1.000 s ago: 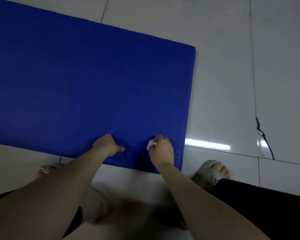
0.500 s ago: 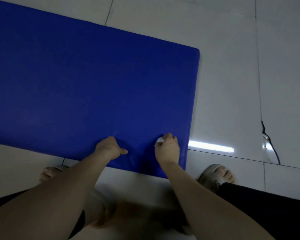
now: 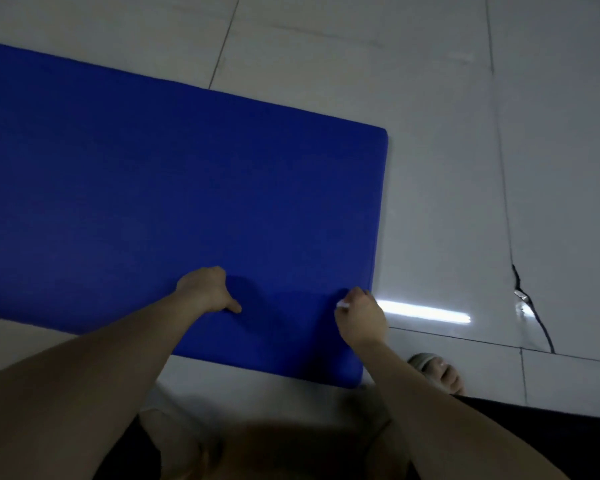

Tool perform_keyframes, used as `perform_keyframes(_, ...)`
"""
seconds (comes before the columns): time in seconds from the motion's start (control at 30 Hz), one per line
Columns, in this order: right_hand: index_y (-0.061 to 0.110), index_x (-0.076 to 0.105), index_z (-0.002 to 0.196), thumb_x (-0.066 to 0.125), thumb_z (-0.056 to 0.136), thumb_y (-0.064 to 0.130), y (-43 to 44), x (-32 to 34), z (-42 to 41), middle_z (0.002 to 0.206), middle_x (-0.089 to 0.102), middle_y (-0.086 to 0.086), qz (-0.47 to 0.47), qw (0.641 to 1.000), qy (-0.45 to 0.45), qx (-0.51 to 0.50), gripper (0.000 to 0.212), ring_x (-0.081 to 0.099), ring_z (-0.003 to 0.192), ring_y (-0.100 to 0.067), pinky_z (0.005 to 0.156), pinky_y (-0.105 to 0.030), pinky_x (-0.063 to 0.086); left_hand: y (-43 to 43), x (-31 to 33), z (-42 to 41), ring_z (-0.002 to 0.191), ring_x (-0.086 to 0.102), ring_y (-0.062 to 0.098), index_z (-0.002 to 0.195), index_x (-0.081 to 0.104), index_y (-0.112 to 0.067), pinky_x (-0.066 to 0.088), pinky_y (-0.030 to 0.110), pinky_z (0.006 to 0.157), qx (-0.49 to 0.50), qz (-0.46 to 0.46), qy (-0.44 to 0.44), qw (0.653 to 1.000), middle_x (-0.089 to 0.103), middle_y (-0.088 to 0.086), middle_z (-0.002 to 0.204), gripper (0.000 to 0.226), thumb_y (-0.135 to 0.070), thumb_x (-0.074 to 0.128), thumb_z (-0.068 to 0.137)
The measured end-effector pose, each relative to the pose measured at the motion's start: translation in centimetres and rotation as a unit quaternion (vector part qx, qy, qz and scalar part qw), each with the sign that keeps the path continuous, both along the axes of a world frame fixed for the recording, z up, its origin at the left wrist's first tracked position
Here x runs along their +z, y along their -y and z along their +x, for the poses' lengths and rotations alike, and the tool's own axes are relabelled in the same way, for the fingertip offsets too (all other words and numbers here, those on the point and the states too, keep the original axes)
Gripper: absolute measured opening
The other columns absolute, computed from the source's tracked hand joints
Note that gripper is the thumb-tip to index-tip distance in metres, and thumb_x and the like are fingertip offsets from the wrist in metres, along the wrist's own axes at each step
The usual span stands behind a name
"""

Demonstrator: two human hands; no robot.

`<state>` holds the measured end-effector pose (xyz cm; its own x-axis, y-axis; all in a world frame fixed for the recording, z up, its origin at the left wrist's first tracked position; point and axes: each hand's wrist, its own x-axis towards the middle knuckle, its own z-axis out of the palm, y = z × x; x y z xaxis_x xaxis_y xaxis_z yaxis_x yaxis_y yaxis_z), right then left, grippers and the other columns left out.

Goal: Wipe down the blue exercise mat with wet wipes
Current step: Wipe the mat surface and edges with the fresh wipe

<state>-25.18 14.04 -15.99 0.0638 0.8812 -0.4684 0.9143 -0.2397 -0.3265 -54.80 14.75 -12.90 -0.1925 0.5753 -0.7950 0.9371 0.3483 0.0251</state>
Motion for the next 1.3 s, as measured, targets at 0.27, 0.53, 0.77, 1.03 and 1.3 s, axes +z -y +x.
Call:
perform_keyframes(0.27,0.01,0.059,0.098,0.055,0.091,0.02,-0.6,-1.6,0.7,0.094,0.07,-0.007,-0.02,0.972,-0.06,-0.228,0.013,0.064,0.083,-0.028,0.067,-0.031,0.047,-2.1,-0.8,0.3,0.082,0.058,0.015,0.095,0.055,-0.02,0.053,0.031,0.068,-0.048,-0.025,0.016,0.998,0.06,-0.003,0.094,0.058,-0.056,0.089,0.065)
perform_keyframes(0.53,0.011,0.053,0.086,0.056,0.093,0.021,-2.3,-2.5,-9.9,0.094,0.063,-0.009,-0.005,0.981,-0.164,-0.107,0.013,0.059,0.075,-0.019,0.055,-0.026,0.041,-1.9,-2.8,-0.1,0.124,0.046,0.024,0.146,0.037,-0.016,0.046,0.04,0.105,-0.066,-0.044,0.015,0.997,0.041,0.006,0.141,0.093,-0.062,0.078,0.077)
perform_keyframes(0.77,0.01,0.063,0.09,0.056,0.093,0.02,-3.7,-2.1,-6.3,0.093,0.063,-0.007,0.003,0.994,-0.1,-0.036,0.013,0.062,0.075,-0.024,0.058,-0.031,0.049,-2.0,-3.1,-0.1,0.13,0.042,0.024,0.153,0.03,-0.017,0.044,0.04,0.109,-0.07,-0.051,0.019,0.996,0.037,0.006,0.146,0.101,-0.063,0.078,0.077)
perform_keyframes(1.03,0.013,0.055,0.093,0.055,0.092,0.026,-3.3,-0.9,2.9,0.087,0.066,-0.007,-0.004,0.984,-0.029,-0.178,0.013,0.062,0.076,-0.025,0.066,-0.033,0.051,-1.9,-2.7,-0.1,0.126,0.045,0.023,0.15,0.034,-0.016,0.045,0.04,0.108,-0.068,-0.042,0.024,0.997,0.038,0.006,0.144,0.096,-0.061,0.078,0.078)
perform_keyframes(1.3,0.01,0.056,0.088,0.052,0.094,0.022,-5.1,-2.1,-7.0,0.095,0.067,-0.01,0.037,0.981,-0.145,-0.122,0.014,0.063,0.078,-0.024,0.065,-0.036,0.054,-2.2,-2.7,0.0,0.126,0.045,0.025,0.149,0.035,-0.017,0.045,0.04,0.107,-0.075,-0.057,0.011,0.995,0.039,0.006,0.144,0.093,-0.061,0.077,0.078)
